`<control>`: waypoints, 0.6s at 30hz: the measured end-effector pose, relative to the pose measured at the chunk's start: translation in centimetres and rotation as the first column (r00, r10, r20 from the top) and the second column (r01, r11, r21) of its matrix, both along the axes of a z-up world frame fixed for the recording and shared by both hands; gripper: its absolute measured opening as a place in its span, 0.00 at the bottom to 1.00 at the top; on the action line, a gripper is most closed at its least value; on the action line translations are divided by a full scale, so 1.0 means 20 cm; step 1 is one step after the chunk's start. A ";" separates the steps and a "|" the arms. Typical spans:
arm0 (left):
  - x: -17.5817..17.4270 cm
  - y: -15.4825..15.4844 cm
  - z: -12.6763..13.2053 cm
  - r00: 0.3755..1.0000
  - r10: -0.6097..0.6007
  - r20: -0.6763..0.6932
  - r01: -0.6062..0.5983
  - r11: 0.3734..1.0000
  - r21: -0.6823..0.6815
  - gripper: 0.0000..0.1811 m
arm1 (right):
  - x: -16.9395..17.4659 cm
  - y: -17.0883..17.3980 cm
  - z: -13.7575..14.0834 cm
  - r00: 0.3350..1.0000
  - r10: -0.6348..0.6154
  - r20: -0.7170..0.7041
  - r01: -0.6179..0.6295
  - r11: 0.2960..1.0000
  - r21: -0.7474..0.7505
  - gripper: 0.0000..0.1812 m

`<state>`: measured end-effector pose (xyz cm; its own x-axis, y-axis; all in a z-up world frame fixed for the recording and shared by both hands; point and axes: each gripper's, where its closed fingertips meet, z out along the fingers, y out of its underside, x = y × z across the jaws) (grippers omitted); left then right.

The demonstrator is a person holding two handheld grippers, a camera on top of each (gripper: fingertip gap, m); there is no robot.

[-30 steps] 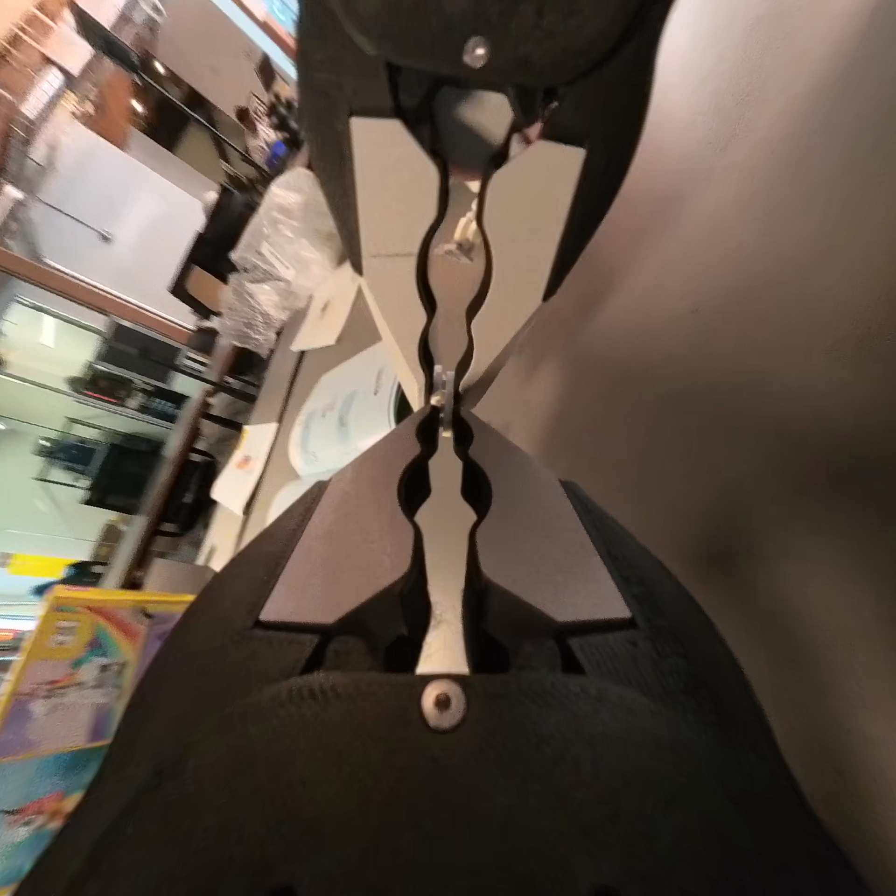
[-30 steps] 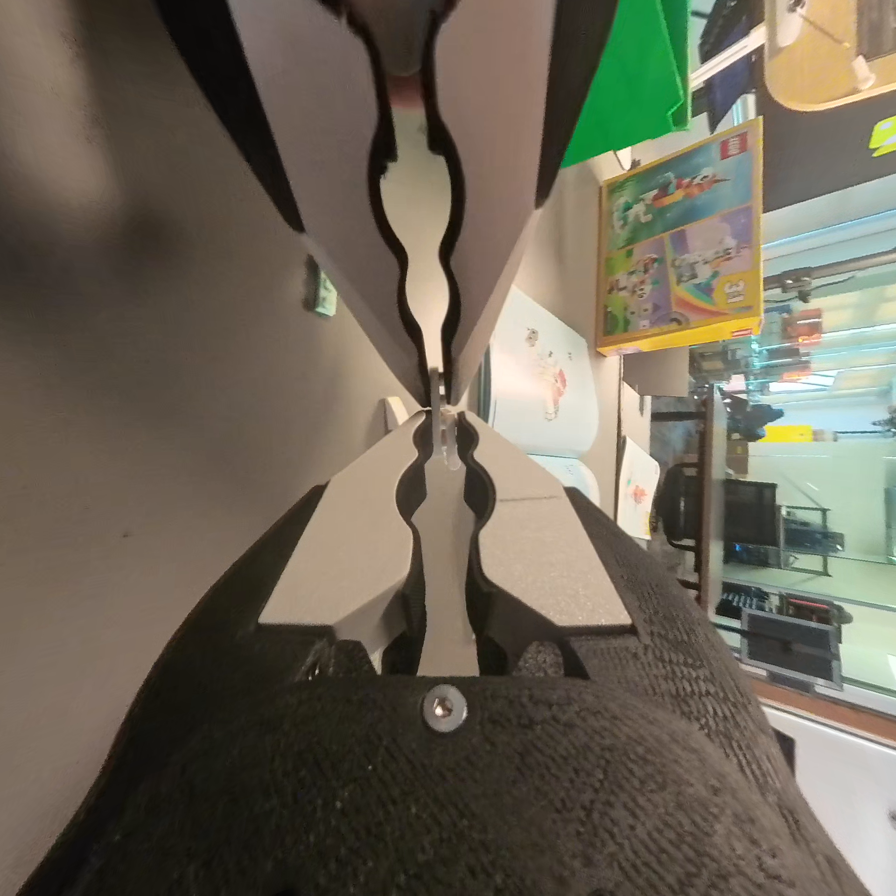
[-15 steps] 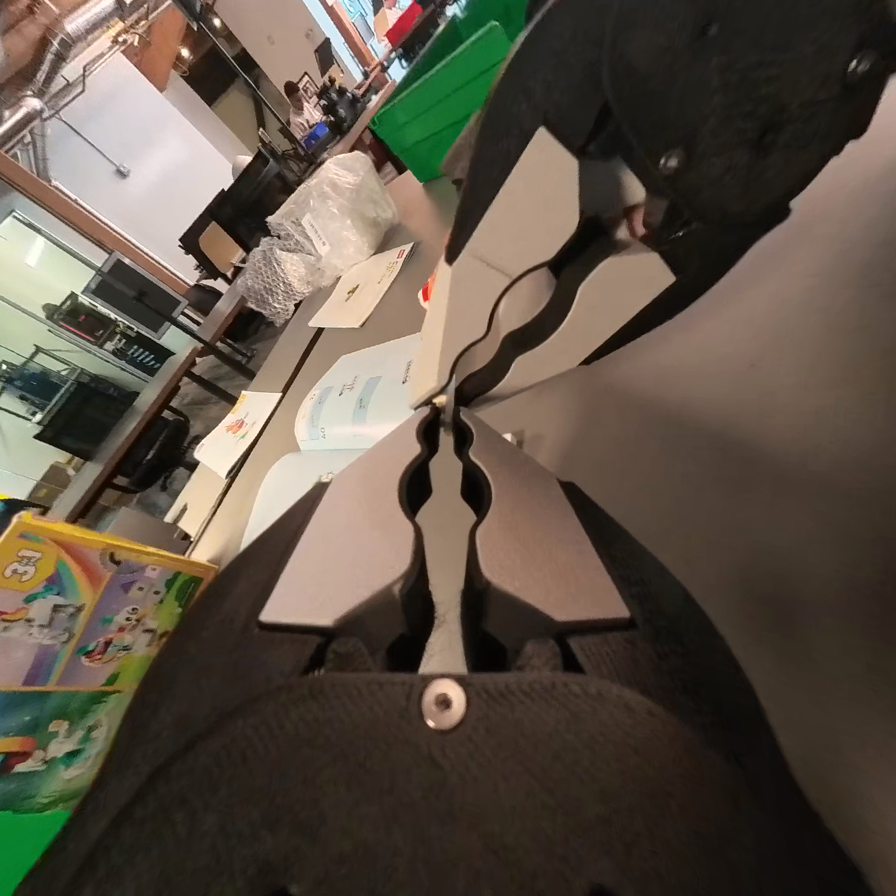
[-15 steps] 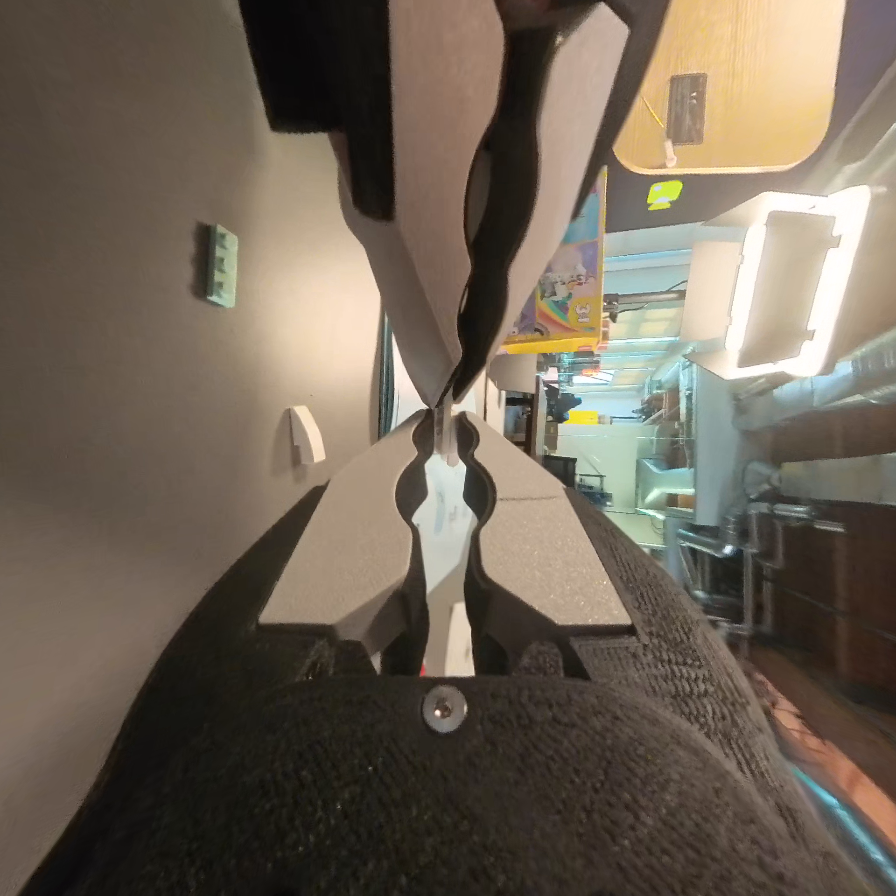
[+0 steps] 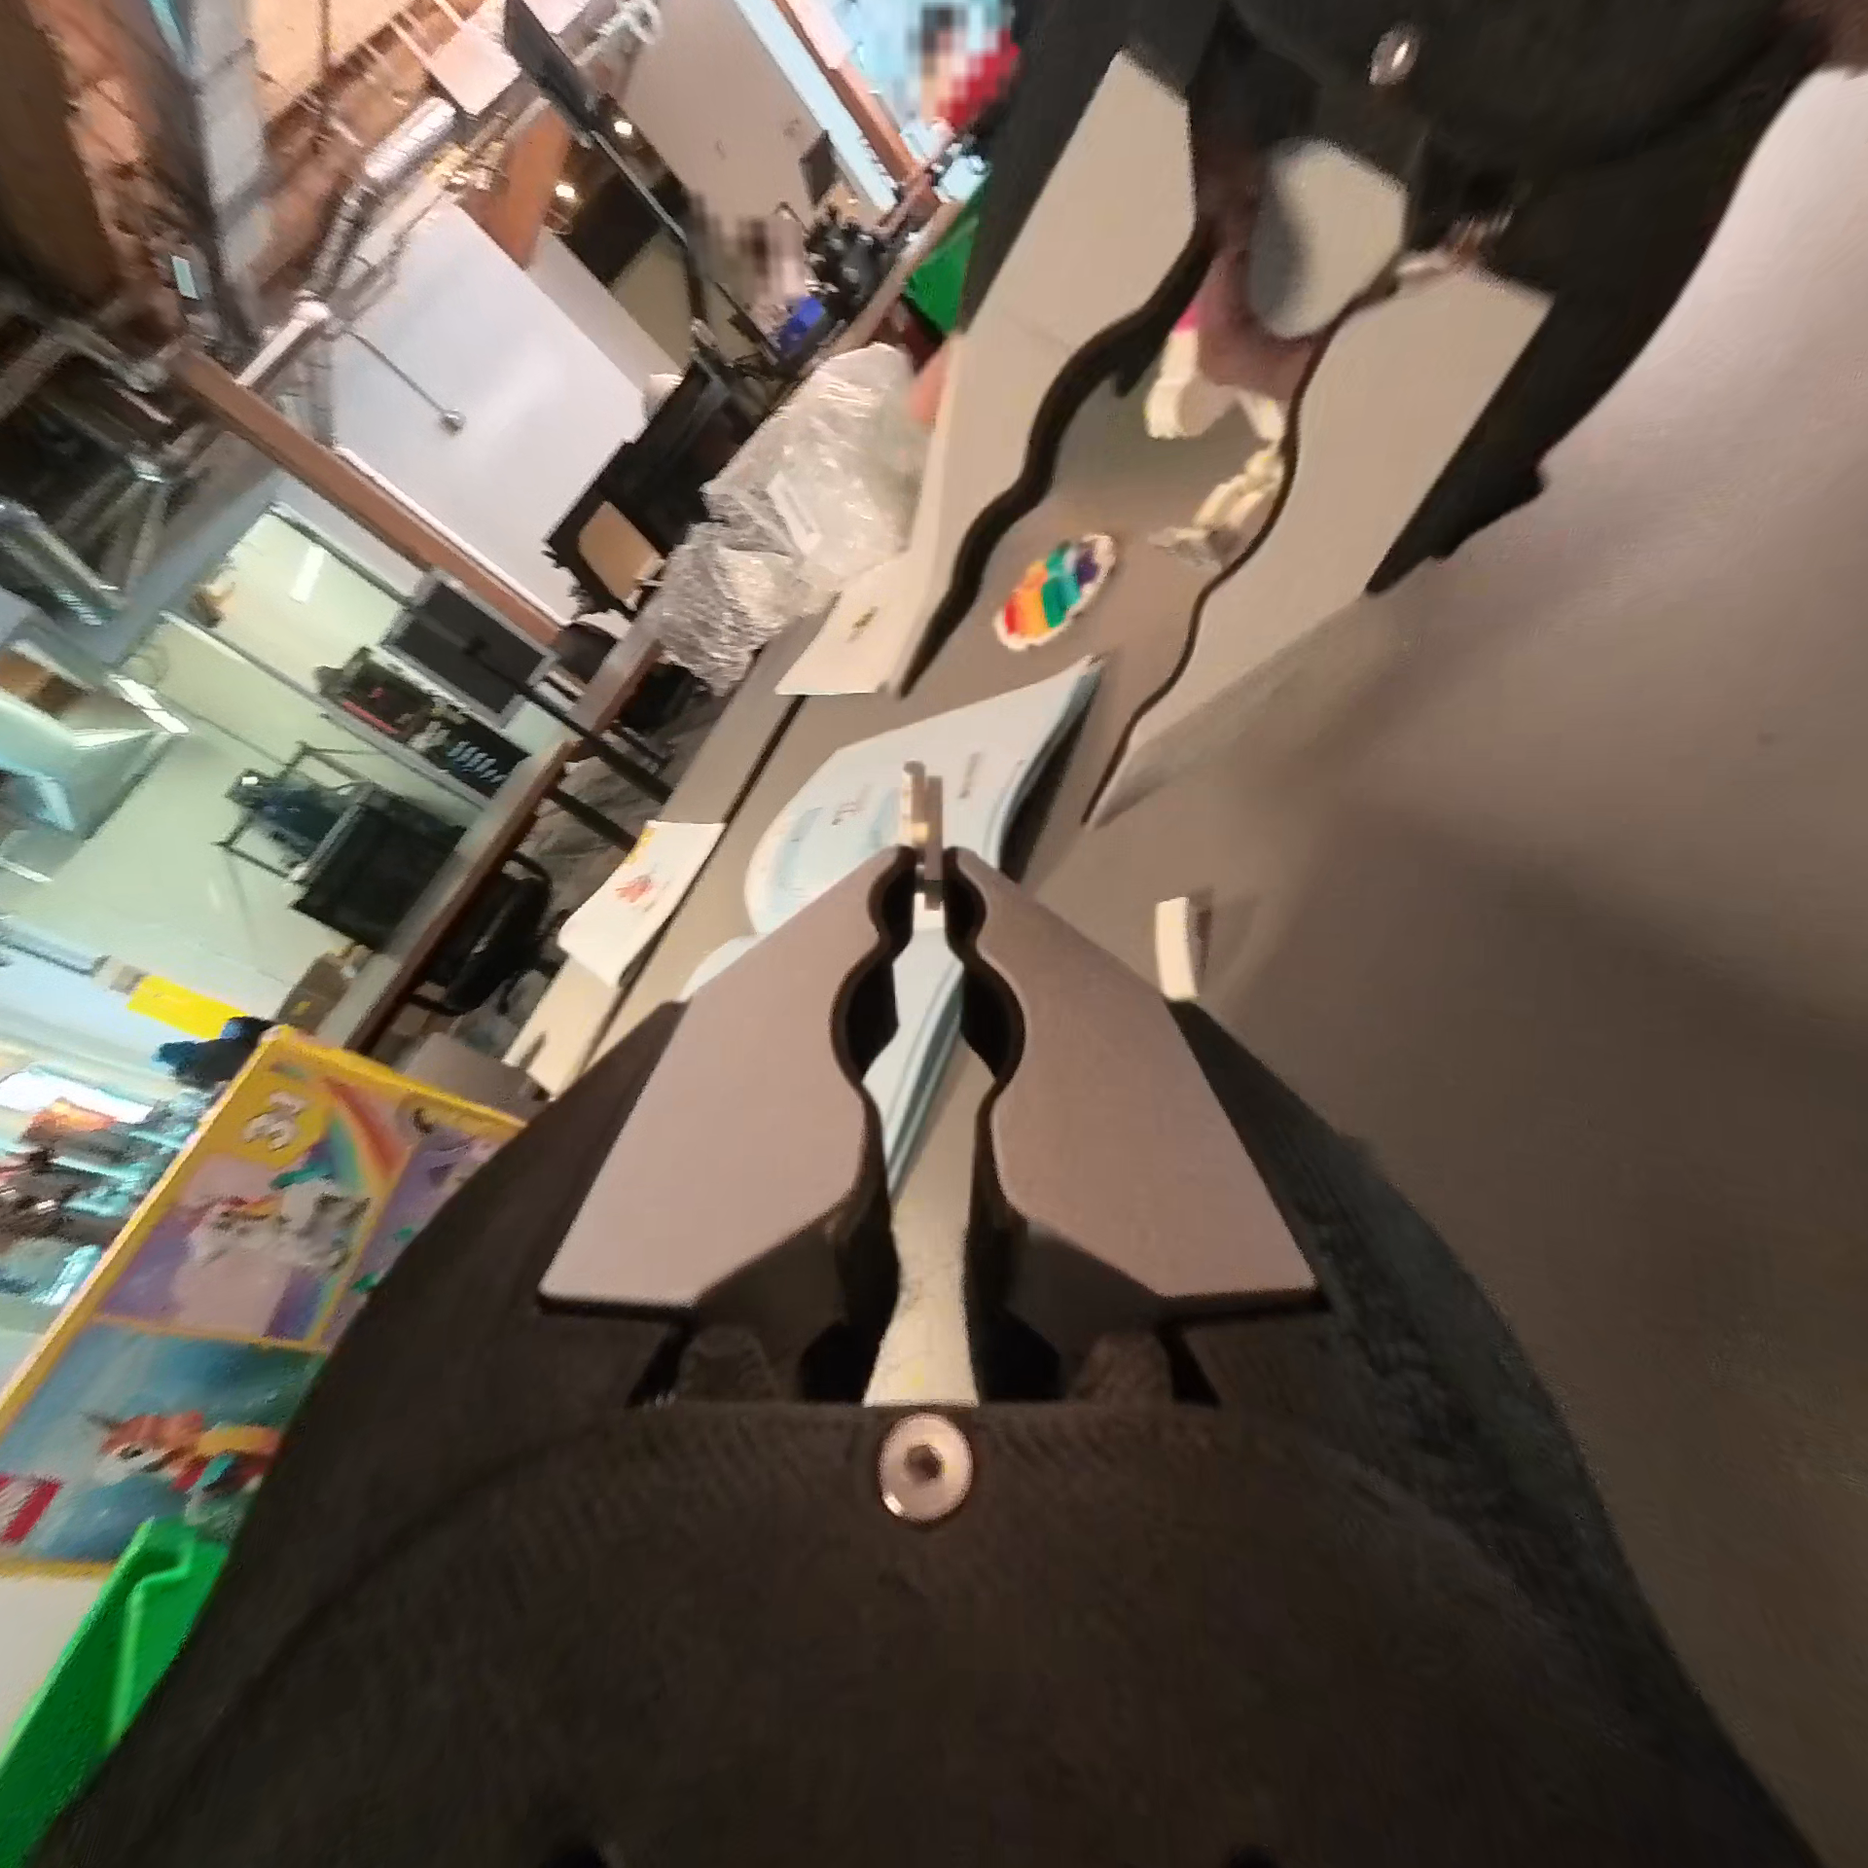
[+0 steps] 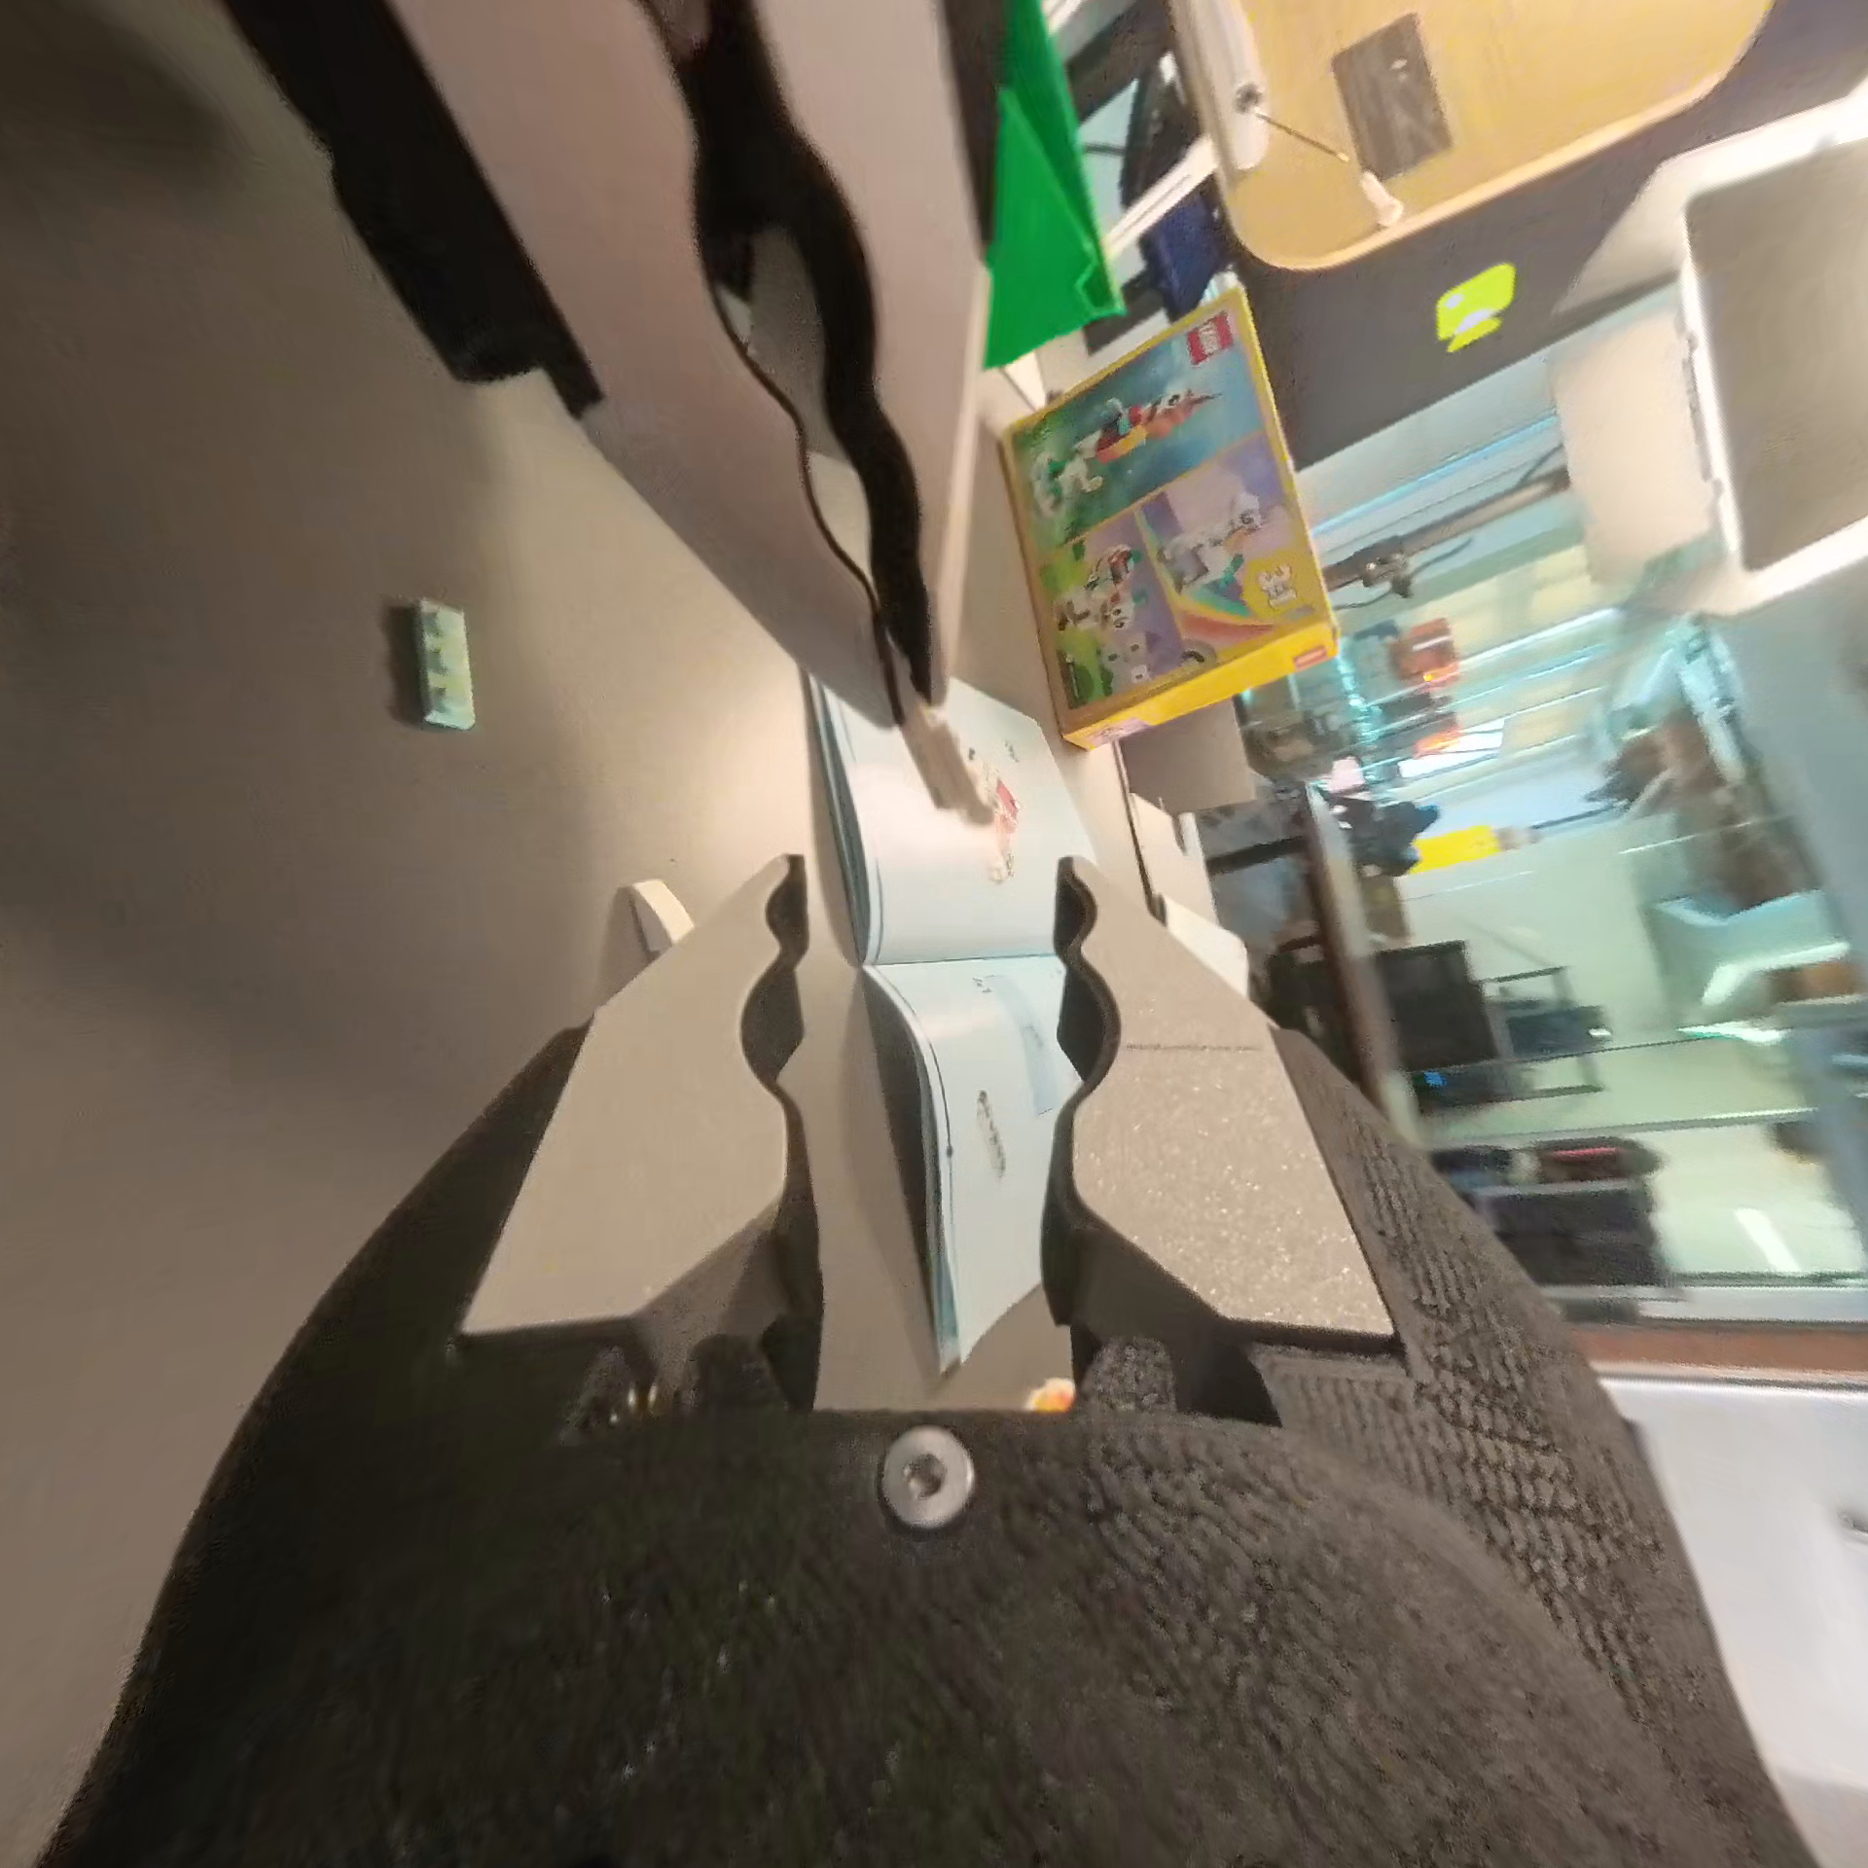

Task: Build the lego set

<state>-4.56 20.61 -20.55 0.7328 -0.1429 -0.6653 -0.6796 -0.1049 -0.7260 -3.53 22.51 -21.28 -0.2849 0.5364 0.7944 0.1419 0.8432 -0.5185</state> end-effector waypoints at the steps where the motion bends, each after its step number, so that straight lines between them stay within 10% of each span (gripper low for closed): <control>1: -0.01 0.00 0.02 1.000 0.008 -0.005 -0.008 1.000 0.018 0.02 | 0.02 0.01 0.02 1.000 0.018 0.009 -0.017 0.997 -0.078 0.26; 7: 0.09 -0.03 0.06 0.994 -0.088 -0.060 0.093 0.992 0.090 0.03 | 0.10 -0.06 0.13 0.979 0.201 0.029 -0.149 0.809 -0.568 0.22; 18: 0.25 -0.09 0.07 0.959 -0.282 -0.034 0.284 0.952 0.111 0.03 | 0.18 -0.13 0.04 0.948 0.299 0.109 -0.241 0.898 -0.367 0.18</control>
<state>0.37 18.75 -19.25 0.6613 -0.2652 -0.7017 -0.6822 0.1764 -0.7096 0.04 19.82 -20.52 -0.5646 0.6524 0.5056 0.0392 0.6331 -0.7731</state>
